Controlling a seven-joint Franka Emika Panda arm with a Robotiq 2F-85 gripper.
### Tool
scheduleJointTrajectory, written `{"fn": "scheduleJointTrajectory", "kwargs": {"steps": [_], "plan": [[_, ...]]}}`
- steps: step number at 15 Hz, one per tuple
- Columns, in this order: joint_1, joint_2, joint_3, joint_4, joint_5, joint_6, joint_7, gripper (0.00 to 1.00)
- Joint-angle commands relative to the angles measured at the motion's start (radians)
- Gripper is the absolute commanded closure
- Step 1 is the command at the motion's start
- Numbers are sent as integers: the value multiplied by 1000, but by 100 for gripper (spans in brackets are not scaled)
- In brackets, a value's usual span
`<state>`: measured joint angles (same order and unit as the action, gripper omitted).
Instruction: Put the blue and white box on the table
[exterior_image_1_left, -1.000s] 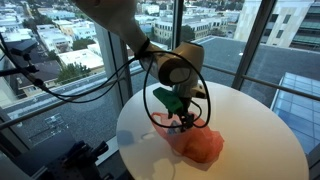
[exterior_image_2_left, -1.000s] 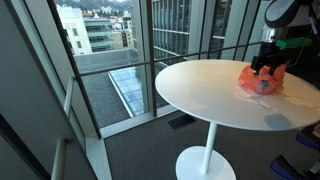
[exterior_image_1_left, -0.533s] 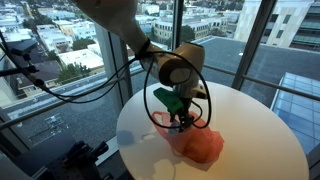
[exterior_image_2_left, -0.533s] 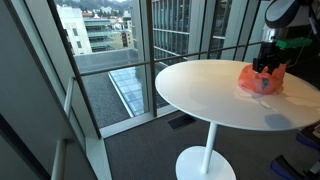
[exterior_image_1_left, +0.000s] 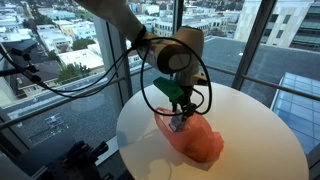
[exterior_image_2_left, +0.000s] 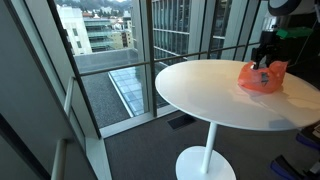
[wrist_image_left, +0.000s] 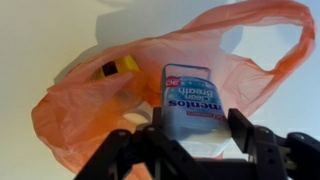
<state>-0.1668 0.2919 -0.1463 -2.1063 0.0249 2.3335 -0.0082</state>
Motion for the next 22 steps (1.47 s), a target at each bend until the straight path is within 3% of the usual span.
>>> {"fn": "scheduleJointTrajectory", "kwargs": {"steps": [1, 12, 22], "plan": [[28, -55, -5, -13, -39, 8, 57, 58], [107, -101, 34, 2, -59, 26, 141, 58], [172, -36, 81, -11, -70, 131, 162, 58]]}}
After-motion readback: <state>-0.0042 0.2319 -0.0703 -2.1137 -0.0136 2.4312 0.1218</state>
